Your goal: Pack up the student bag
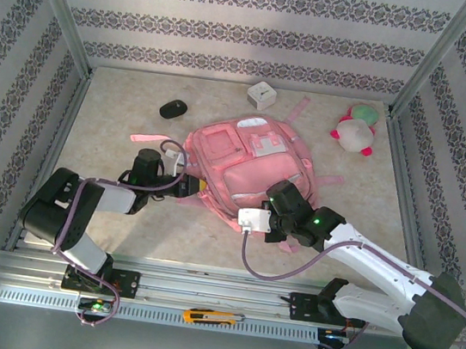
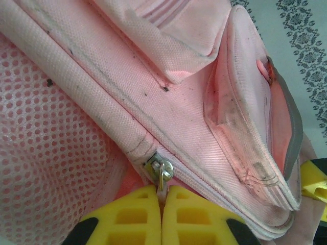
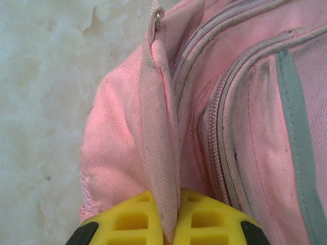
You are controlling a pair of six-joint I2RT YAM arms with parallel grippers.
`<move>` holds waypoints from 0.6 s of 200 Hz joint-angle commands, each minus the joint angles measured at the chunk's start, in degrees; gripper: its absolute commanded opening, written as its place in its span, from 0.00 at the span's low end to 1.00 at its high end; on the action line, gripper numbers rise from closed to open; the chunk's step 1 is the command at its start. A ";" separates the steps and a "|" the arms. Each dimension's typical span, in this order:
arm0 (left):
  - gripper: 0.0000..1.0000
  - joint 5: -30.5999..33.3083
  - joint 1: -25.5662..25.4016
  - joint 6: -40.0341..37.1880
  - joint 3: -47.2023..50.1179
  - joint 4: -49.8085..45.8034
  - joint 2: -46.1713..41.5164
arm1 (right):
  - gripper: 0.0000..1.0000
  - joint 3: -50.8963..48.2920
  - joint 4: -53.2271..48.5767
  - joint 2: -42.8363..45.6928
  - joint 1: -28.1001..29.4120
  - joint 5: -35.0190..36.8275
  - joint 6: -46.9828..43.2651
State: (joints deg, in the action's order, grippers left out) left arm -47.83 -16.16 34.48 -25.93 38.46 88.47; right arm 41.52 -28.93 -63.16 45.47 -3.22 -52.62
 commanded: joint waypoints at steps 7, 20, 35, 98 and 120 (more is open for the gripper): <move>0.02 0.26 -1.02 -3.40 0.19 -5.62 -2.73 | 0.00 2.95 4.97 0.23 -1.06 1.84 4.88; 0.02 0.21 -1.42 -4.26 -0.08 -6.88 -3.67 | 0.00 3.04 5.52 -0.11 -1.04 1.98 6.60; 0.01 1.12 -2.21 -6.23 -0.69 -9.86 -5.25 | 0.00 3.04 6.77 -0.50 -0.96 1.92 8.85; 0.00 5.82 -9.83 -18.38 -6.48 -29.88 -12.24 | 0.00 2.52 15.83 -2.28 -1.05 5.46 16.94; 0.00 5.09 -11.94 -20.77 -7.99 -33.41 -13.47 | 0.00 2.52 18.82 -2.42 -1.70 5.42 19.30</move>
State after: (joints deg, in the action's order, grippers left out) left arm -38.87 -24.95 19.62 -31.55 13.39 77.23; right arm 41.52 -23.44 -65.54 45.45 -3.14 -39.16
